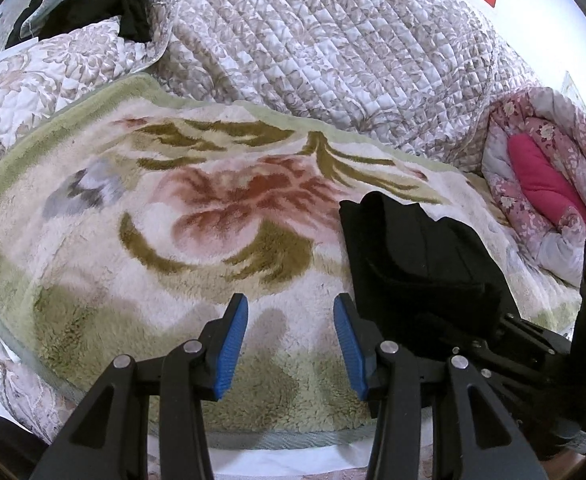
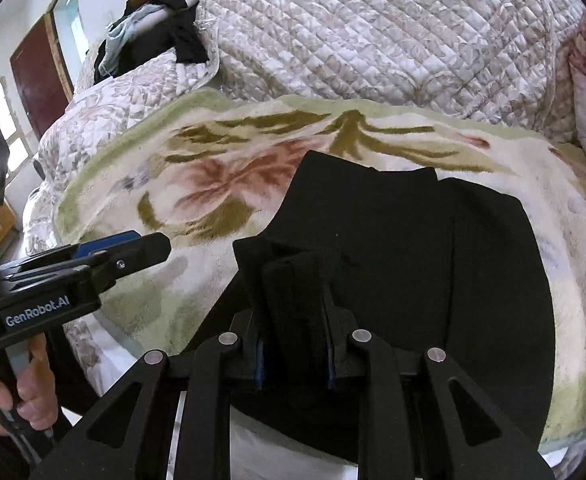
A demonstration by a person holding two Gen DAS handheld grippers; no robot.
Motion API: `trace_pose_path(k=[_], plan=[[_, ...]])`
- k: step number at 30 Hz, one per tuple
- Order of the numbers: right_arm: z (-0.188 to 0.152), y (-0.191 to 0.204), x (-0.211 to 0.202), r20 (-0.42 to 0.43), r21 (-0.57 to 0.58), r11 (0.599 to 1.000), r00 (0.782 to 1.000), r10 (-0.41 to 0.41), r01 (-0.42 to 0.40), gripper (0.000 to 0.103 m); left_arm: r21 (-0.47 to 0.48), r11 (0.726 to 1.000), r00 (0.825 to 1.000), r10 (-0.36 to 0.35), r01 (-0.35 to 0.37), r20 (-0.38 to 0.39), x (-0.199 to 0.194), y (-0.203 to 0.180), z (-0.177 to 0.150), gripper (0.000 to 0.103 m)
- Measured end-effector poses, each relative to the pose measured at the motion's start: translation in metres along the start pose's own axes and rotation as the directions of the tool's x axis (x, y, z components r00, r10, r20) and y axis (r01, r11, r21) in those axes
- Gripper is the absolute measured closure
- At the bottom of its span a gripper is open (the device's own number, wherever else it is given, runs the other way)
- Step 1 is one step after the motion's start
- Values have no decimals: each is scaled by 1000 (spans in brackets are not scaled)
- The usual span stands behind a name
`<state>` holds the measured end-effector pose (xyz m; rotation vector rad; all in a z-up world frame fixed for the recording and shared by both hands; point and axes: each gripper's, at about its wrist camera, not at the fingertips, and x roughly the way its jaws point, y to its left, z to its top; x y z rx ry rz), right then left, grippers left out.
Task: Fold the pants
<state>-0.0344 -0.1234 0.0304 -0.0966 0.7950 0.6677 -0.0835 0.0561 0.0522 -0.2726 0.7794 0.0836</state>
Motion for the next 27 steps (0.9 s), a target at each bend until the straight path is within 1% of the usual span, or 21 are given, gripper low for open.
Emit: trace_pose_path(k=[1, 3, 4, 5, 7, 9, 11, 13, 15, 16, 17, 18, 19, 21, 22, 23, 25, 27], plan=[[-1, 0, 1, -1, -6, 1000, 1000, 2, -2, 81, 2, 1000, 1000, -1, 1, -1, 1, -1, 0, 56], [-4, 1, 1, 16, -14, 1000, 1000, 9, -9, 74, 10, 1000, 1000, 0, 0, -3, 2, -2, -1, 56], [-5, 1, 1, 22, -22, 1000, 1000, 22, -21, 66, 13, 1000, 1000, 1, -1, -5, 3, -2, -1, 56], [-6, 4, -1, 25, -39, 999, 999, 35, -34, 60, 13, 1000, 1000, 2, -2, -6, 3, -2, -1, 56], [-4, 7, -9, 22, -49, 997, 998, 63, -62, 55, 10, 1000, 1000, 7, -6, -6, 3, -1, -1, 56], [-3, 8, -20, 36, -48, 992, 993, 117, -115, 55, 4, 1000, 1000, 13, -13, -3, 2, 1, -1, 56], [0, 7, -39, 87, -60, 985, 982, 166, -161, 55, 3, 1000, 1000, 15, -15, -2, 3, 1, 0, 56], [1, 0, -54, 140, -63, 983, 974, 177, -170, 55, 9, 1000, 1000, 17, -17, 1, 3, 0, 0, 56], [-2, -11, -60, 176, -29, 988, 972, 153, -150, 55, 16, 1000, 1000, 18, -18, 1, 4, -2, 0, 56], [-5, -18, -59, 175, 1, 992, 976, 126, -129, 55, 19, 1000, 1000, 19, -19, -1, 5, -3, 0, 56], [-9, -28, -47, 120, 44, 995, 989, 85, -91, 61, 23, 1000, 1000, 19, -19, -3, 5, -5, 1, 56], [-13, -33, -34, 48, 60, 996, 997, 67, -70, 67, 27, 999, 1000, 17, -17, -6, 6, -7, 2, 56], [-20, -37, -16, -55, 70, 994, 995, 82, -78, 77, 34, 999, 1000, 14, -14, -9, 7, -10, 3, 56], [-21, -43, -21, -27, 100, 986, 991, 133, -130, 77, 48, 999, 1000, -1, 2, -13, 7, -17, 6, 56], [-15, -47, -26, -16, 113, 981, 987, 158, -155, 78, 59, 998, 1000, -10, 10, -10, 6, -21, 9, 56], [-11, -51, -30, 2, 122, 979, 986, 166, -165, 78, 72, 997, 1000, -16, 16, -7, 6, -26, 12, 56], [3, -66, -41, 34, 135, 980, 989, 145, -148, 78, 98, 994, 999, -39, 40, -9, 6, -37, 20, 56], [18, -86, -49, 56, 142, 985, 994, 95, -102, 78, 121, 990, 997, -73, 74, -10, 8, -50, 32, 56]])
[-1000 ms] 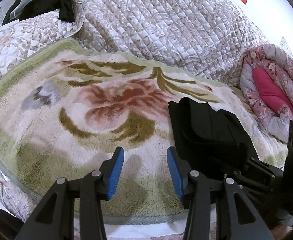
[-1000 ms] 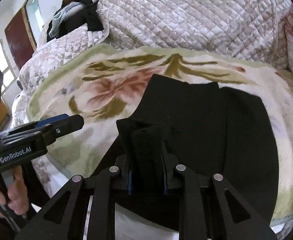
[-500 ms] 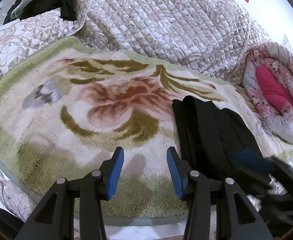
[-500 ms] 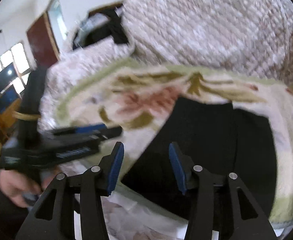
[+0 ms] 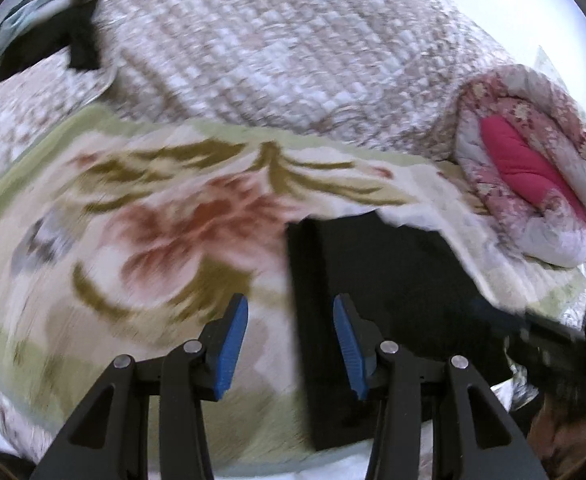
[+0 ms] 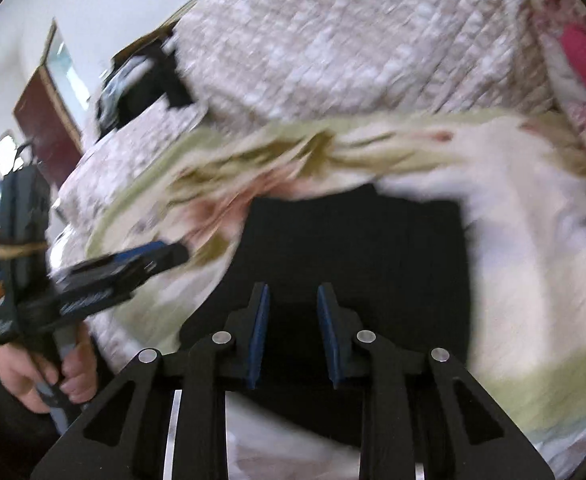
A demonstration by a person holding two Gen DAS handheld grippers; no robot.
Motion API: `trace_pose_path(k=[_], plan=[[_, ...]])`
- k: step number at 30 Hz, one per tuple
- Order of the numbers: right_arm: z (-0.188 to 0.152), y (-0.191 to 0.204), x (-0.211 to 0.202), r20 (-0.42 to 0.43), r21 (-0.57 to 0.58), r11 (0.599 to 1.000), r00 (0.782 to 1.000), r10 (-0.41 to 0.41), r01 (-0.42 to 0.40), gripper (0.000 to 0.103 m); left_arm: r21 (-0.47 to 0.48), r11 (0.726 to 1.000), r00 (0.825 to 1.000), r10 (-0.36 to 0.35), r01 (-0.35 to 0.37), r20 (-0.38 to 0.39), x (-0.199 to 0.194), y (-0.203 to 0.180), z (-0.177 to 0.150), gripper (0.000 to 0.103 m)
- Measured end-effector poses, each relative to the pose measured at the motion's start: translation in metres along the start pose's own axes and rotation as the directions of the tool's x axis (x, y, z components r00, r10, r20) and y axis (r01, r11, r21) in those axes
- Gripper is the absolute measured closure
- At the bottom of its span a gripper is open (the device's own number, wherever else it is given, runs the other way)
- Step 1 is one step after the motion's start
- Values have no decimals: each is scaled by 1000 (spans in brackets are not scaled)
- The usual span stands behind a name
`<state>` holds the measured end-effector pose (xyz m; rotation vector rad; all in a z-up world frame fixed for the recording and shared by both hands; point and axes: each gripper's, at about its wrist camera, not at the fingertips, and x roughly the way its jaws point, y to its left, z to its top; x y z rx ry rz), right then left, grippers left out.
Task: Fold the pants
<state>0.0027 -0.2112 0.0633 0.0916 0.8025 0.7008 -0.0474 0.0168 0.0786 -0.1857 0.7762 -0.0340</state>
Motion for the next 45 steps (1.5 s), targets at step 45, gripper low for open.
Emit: trace_pose_path(k=[45], plan=[[8, -48, 7, -41, 54, 986, 987, -153, 155, 59, 181, 981, 998, -70, 69, 0, 38, -40, 14, 56]])
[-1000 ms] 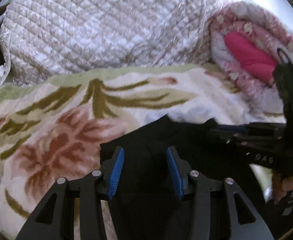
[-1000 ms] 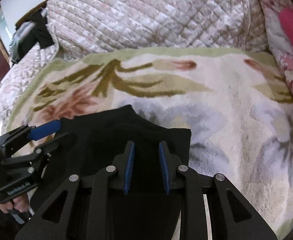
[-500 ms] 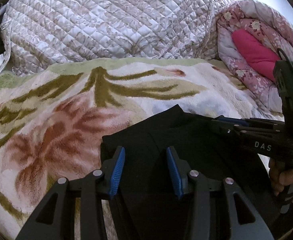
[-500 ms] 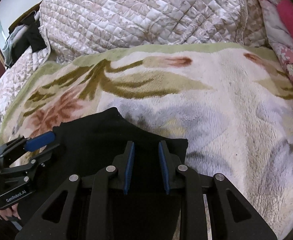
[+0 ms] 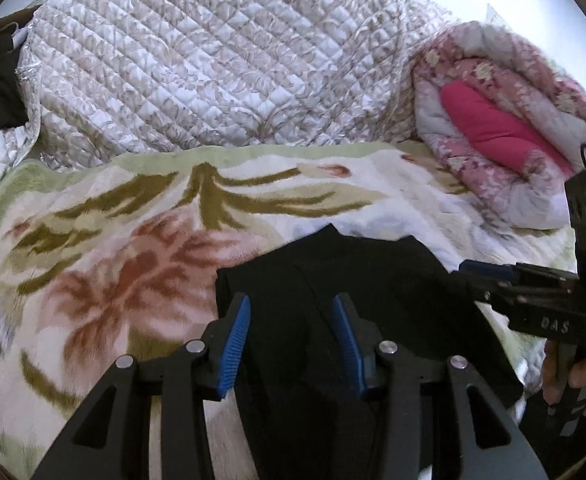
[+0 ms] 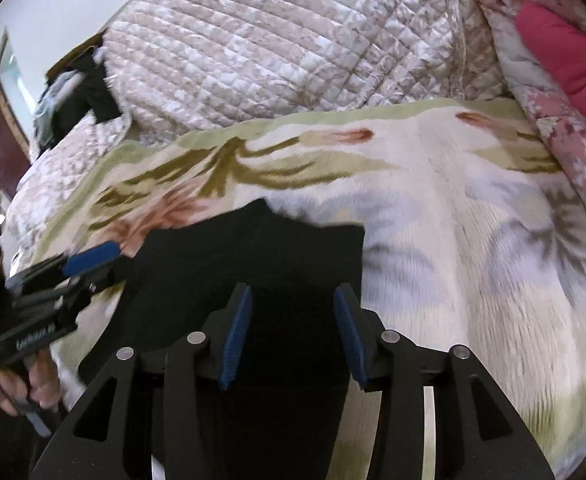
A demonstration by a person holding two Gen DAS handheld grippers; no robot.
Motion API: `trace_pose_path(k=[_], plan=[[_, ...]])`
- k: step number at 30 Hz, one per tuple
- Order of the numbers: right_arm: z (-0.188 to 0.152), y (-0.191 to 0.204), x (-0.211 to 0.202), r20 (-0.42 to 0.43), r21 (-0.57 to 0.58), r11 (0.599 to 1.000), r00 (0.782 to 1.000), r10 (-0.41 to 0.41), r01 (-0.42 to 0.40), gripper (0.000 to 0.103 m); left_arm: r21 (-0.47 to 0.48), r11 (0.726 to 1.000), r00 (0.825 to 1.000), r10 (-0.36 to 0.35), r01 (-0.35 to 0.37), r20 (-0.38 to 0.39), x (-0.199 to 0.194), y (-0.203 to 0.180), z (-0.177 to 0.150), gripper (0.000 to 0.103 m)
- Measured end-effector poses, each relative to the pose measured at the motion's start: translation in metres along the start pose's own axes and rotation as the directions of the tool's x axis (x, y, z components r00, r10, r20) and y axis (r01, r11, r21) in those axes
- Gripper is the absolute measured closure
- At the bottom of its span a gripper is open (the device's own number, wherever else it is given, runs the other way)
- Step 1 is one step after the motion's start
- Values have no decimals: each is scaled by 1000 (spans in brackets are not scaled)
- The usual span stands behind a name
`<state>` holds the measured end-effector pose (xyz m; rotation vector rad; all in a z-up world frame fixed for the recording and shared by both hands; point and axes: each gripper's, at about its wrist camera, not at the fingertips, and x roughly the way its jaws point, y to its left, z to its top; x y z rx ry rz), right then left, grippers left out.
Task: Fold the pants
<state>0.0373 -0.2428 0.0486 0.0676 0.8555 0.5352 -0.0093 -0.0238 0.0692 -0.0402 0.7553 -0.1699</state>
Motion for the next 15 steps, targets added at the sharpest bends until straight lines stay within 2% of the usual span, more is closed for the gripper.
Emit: trace_pose_path(k=[4, 7, 11, 15], plan=[[-23, 15, -16, -2, -52, 998, 1000, -19, 19, 59, 0, 1000, 999, -30, 30, -27, -11, -7, -23, 57], [-43, 25, -14, -50, -72, 997, 998, -28, 25, 67, -2, 999, 997, -48, 48, -63, -14, -12, -41, 57], [-51, 38, -9, -65, -161, 985, 995, -80, 68, 67, 56, 998, 998, -10, 14, -64, -13, -18, -57, 57], [-48, 31, -7, -90, -118, 992, 994, -65, 55, 67, 41, 999, 997, -11, 14, -70, -11, -15, -56, 57]])
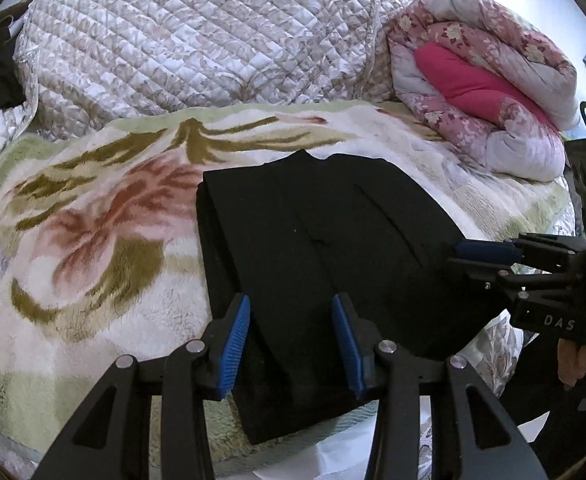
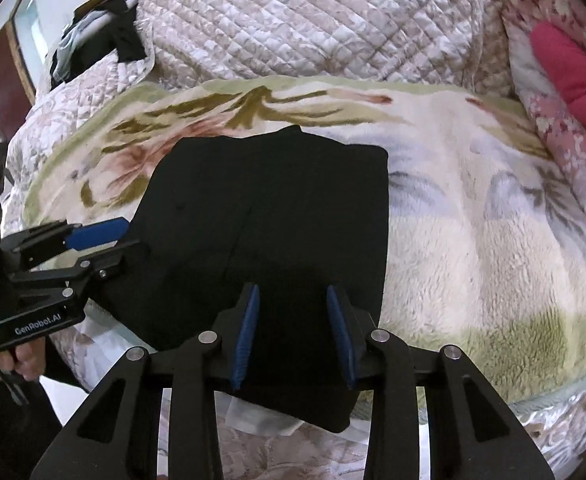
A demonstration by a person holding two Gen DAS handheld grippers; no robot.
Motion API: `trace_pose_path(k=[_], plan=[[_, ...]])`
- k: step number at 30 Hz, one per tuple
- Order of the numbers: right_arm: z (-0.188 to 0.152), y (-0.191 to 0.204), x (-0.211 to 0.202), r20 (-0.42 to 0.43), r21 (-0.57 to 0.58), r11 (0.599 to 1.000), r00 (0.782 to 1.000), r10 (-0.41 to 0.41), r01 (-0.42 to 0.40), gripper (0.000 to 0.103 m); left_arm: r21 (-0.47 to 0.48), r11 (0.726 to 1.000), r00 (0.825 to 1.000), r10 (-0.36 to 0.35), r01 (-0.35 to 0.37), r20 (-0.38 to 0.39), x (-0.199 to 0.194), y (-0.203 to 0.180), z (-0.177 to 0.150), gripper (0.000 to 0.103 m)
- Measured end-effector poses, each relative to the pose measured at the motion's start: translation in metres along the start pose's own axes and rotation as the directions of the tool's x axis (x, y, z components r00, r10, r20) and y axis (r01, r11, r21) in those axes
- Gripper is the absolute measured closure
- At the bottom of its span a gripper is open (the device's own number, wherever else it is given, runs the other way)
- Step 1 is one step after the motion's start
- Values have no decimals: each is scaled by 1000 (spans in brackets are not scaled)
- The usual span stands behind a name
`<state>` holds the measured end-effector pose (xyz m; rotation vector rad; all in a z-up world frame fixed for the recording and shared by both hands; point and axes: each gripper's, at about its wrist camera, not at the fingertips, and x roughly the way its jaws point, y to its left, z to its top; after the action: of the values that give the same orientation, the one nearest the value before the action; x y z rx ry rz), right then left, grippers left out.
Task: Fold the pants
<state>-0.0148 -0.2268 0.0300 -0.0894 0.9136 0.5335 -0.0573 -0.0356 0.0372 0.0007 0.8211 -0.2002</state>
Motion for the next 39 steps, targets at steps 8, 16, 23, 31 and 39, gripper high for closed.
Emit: trace_pose_path(k=[8, 16, 23, 31, 39], plan=[[2, 3, 3, -2, 6, 1000, 1000, 2, -2, 66, -11, 1000, 1000, 16, -16, 7, 3, 1, -3, 54], [3, 3, 4, 13, 20, 1000, 1000, -11, 10, 66, -68, 998, 1000, -2, 4, 24, 6, 7, -4, 51], [3, 2, 5, 24, 31, 1000, 1000, -8, 7, 64, -98, 995, 1000, 6, -5, 8, 9, 10, -1, 41], [3, 2, 5, 41, 40, 999, 999, -4, 2, 63, -85, 996, 999, -13, 8, -49, 15, 16, 7, 32], [7, -6, -1, 62, 84, 996, 998, 34, -39, 61, -9, 1000, 998, -21, 20, -56, 11, 9, 22, 45]])
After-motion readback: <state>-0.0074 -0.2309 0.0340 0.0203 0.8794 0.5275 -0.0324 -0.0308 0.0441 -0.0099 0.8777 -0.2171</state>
